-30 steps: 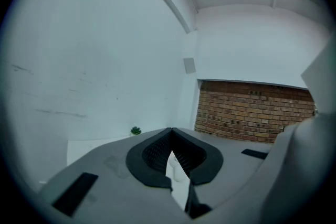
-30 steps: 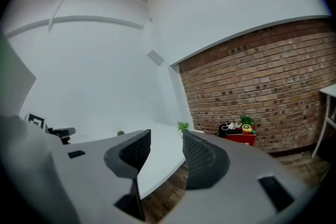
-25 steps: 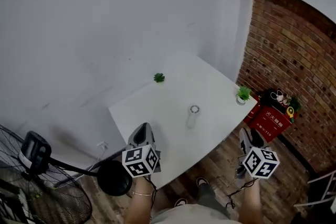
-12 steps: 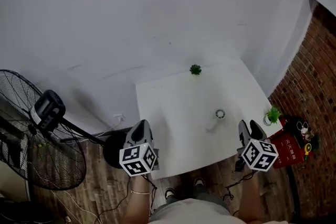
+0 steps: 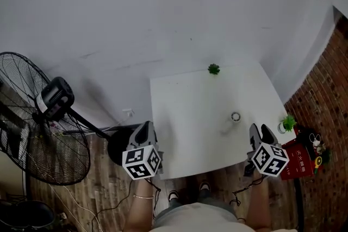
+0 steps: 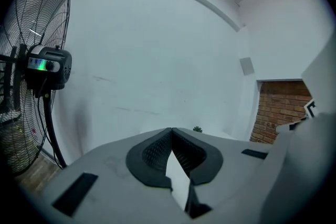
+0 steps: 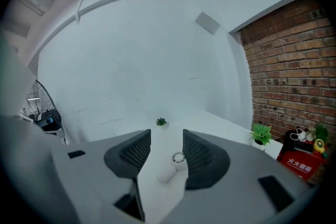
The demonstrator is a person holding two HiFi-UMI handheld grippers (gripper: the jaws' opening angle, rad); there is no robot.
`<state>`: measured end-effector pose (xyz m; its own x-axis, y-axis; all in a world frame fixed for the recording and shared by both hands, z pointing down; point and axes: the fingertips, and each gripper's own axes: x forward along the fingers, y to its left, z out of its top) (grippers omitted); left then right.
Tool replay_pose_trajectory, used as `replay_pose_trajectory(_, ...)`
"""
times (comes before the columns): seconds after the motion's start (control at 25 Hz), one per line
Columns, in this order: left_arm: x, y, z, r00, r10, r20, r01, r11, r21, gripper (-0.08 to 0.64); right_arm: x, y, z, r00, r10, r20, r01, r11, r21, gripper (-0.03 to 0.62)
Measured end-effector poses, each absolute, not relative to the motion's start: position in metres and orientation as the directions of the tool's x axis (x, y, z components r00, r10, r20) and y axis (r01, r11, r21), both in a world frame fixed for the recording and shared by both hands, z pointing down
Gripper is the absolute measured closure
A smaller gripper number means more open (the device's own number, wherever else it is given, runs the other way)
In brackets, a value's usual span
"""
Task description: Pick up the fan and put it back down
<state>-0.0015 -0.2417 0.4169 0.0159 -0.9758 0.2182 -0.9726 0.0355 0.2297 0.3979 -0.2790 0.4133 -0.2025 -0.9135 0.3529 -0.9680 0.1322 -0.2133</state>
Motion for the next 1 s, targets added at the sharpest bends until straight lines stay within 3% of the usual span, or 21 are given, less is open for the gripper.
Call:
replay_pose_trajectory(0.64, -0.017, -0.231, 0.466, 0.065, -0.944, 0.325, -0.984, -0.006, 0.180, 0.549, 0.356, -0.291, 0.473, -0.174, -0.854, 0.491, -0.980, 0.103, -0.168, 0.399)
replay_pose_trajectory(1.0, -0.028, -0.214, 0.531, 0.116, -0.894, 0.434, -0.981, -0.035, 0.189, 0.549, 0.339, -0.309, 0.541, -0.056, -0.817, 0.574, -0.977, -0.073, -0.200, 0.382)
